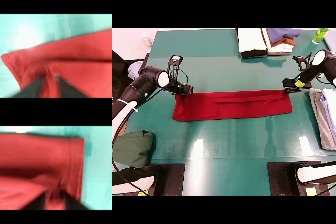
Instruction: Fold the shirts.
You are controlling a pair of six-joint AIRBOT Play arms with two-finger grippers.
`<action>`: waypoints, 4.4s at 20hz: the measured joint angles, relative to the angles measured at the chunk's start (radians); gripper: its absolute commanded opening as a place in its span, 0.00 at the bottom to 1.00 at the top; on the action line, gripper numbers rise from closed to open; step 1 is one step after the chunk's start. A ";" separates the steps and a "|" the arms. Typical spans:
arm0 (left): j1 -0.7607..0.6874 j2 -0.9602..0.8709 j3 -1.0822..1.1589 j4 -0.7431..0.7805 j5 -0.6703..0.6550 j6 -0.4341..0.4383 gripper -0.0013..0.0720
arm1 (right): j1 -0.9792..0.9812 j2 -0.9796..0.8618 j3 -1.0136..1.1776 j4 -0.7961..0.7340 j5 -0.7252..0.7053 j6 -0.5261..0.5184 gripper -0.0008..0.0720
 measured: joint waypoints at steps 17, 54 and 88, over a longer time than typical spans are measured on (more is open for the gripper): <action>-0.119 -0.018 0.038 -0.094 -0.031 -0.016 0.06 | -0.180 0.049 -0.258 0.138 -0.099 -0.095 0.83; -0.284 -0.451 0.428 -0.436 0.059 0.130 0.06 | 0.348 0.301 0.240 0.287 0.028 0.025 0.03; 0.240 0.167 0.461 -0.013 -0.323 0.206 0.06 | 0.666 -0.054 0.141 0.070 -0.222 0.119 0.95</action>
